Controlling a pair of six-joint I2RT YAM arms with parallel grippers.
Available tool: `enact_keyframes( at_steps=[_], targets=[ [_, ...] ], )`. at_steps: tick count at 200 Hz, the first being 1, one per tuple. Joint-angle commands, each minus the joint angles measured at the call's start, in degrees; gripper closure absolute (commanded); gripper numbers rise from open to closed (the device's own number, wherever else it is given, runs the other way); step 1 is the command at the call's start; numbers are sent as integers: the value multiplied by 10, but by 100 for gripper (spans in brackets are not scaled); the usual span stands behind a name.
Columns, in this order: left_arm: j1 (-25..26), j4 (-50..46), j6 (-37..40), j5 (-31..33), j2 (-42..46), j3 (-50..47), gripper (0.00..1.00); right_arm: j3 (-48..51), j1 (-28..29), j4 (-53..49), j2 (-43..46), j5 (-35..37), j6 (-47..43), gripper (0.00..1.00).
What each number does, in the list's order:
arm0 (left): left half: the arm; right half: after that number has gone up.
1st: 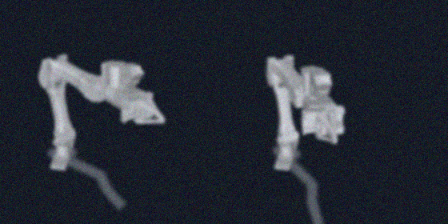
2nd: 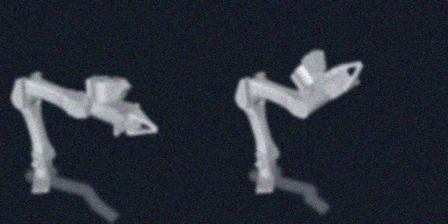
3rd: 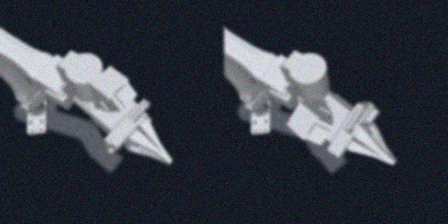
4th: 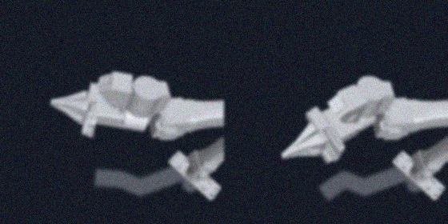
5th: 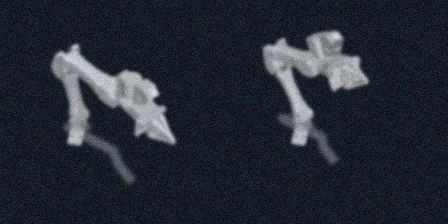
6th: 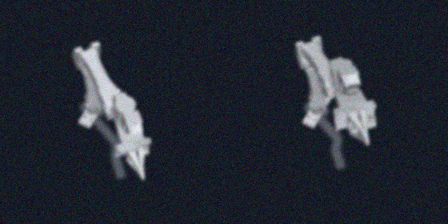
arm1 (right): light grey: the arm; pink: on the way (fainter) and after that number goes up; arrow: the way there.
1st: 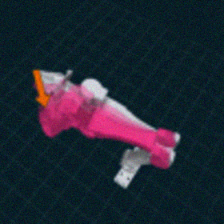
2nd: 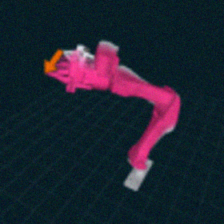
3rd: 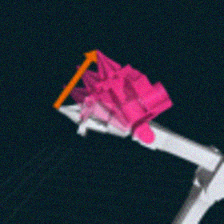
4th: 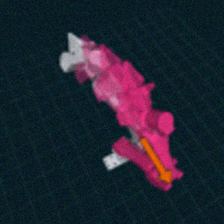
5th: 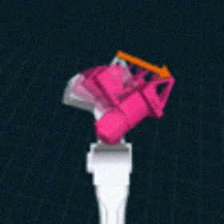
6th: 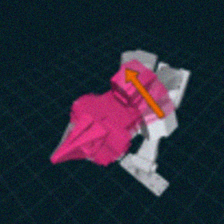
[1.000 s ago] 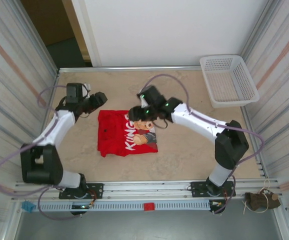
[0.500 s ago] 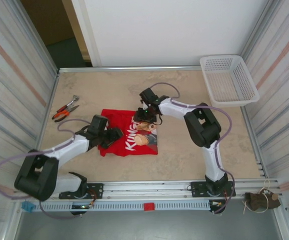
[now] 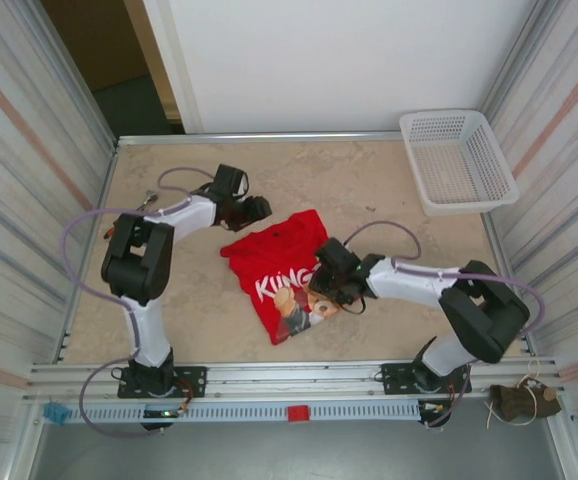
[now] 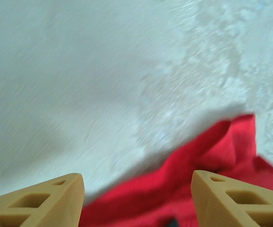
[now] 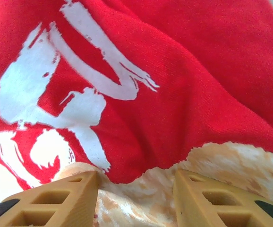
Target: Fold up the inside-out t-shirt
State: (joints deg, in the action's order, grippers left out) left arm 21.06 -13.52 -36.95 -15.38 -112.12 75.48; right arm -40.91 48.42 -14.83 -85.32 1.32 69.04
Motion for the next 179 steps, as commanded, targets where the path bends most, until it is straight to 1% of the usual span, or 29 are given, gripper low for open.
enact_keyframes(
  at_steps=[1,12,27,38,46,60,67,73,83,94,104,120,132,153,179],
  targets=[
    [-2,-52,78,-37,-32,85,39,12,49,-15,13,40,102,54],
    [-6,-70,101,-49,-42,130,39,-21,63,-49,26,54,86,54],
    [-11,-96,128,-63,-33,170,38,-73,68,-94,55,79,37,52],
    [-16,-109,137,-66,-8,176,38,-112,58,-122,78,100,-12,50],
    [-19,-114,137,-65,16,166,38,-134,38,-137,93,105,-73,49],
    [-21,-119,121,-61,75,122,38,-169,-27,-143,98,70,-164,48],
    [-20,-115,107,-52,108,84,37,-183,-63,-135,93,38,-217,47],
    [-20,-108,91,-42,137,49,37,-197,-94,-130,82,11,-260,42],
    [-19,-103,63,-27,182,-14,37,-223,-141,-124,52,-59,-327,40],
    [-17,-92,28,-6,226,-84,37,-254,-169,-130,15,-96,-389,38],
    [-11,-68,-10,8,261,-149,36,-284,-181,-144,-29,-109,-430,38],
    [1,-24,-59,15,302,-235,36,-318,-190,-148,-93,-137,-470,38],
    [12,-2,-78,25,320,-275,36,-336,-190,-144,-132,-147,-483,38],
    [34,9,-100,49,340,-307,36,-346,-190,-127,-176,-151,-482,39],
    [98,17,-99,89,366,-313,36,-346,-190,-103,-214,-162,-473,42]
  ],
)
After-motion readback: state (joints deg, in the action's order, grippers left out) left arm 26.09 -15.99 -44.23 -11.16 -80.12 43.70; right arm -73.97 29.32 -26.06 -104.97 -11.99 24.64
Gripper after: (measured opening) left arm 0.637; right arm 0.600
